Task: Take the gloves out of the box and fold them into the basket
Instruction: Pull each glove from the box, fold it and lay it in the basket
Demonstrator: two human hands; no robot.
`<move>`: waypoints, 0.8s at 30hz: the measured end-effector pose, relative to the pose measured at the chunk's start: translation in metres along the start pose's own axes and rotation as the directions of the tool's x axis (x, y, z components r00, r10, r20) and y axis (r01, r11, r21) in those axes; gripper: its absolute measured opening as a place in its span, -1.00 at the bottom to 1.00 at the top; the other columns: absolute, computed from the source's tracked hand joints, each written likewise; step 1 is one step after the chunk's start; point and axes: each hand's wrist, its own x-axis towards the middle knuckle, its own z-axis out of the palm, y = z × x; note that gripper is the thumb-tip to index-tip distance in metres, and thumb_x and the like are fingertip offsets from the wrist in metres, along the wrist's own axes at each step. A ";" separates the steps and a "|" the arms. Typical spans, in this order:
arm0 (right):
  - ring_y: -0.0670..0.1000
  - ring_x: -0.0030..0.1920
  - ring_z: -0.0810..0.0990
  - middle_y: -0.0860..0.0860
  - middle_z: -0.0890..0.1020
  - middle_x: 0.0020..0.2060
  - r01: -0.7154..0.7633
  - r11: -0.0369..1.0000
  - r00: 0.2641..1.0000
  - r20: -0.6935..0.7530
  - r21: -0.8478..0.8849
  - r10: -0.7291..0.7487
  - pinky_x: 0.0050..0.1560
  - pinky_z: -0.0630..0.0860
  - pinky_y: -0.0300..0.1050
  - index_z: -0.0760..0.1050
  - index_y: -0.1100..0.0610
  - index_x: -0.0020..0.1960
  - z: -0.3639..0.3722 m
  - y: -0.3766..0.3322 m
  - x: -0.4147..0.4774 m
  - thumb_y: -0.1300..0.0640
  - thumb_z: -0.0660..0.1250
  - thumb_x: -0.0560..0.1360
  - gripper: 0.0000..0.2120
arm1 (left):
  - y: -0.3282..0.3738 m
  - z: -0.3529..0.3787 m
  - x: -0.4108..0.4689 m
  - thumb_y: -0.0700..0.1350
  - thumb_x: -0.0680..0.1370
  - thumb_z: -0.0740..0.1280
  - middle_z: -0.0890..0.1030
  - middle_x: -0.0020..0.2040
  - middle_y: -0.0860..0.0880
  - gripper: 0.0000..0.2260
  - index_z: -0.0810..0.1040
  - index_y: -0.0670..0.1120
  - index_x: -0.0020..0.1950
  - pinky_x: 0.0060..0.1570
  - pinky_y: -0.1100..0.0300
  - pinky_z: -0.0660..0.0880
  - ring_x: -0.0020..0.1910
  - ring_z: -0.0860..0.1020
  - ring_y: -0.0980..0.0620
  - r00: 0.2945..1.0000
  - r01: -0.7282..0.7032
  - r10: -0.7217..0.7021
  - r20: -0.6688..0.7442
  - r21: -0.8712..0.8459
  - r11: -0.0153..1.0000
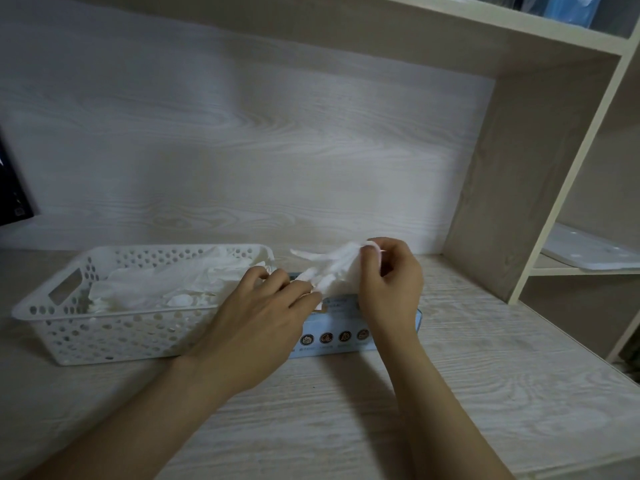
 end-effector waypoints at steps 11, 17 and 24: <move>-0.08 -0.31 0.52 0.00 0.56 -0.19 0.008 0.934 0.971 -0.225 0.358 0.078 -0.31 0.48 -0.16 0.42 -0.01 0.31 -0.013 -0.016 0.004 0.25 0.13 0.72 -0.75 | 0.002 -0.004 0.001 -0.10 0.52 0.33 0.60 0.21 -0.01 -0.69 0.61 -0.02 0.26 0.24 -0.12 0.40 0.12 0.54 -0.11 0.999 0.026 -0.025 0.047 -0.006 1.000; 0.03 -0.15 0.66 0.03 0.71 -0.17 -0.291 0.896 0.929 0.325 0.336 0.180 -0.26 0.56 -0.07 0.68 0.17 0.04 -0.010 -0.026 -0.001 0.37 0.26 0.60 -0.76 | 0.005 -0.017 0.003 0.00 0.61 0.25 0.51 0.08 0.06 -0.84 0.47 0.00 0.15 0.17 0.04 0.41 0.01 0.49 0.01 0.982 0.130 -0.159 -0.098 -0.249 0.960; 0.23 -0.11 0.66 0.23 0.68 -0.12 -0.429 0.831 0.740 0.666 0.355 0.097 -0.21 0.60 -0.02 0.68 0.29 0.17 -0.009 -0.030 -0.004 0.11 0.11 0.70 -0.60 | 0.004 -0.030 0.006 0.31 0.62 0.25 0.44 -0.34 0.18 -0.64 0.41 0.01 0.04 -0.07 0.21 0.28 -0.34 0.42 0.12 0.893 0.289 -0.411 -0.184 -0.465 0.837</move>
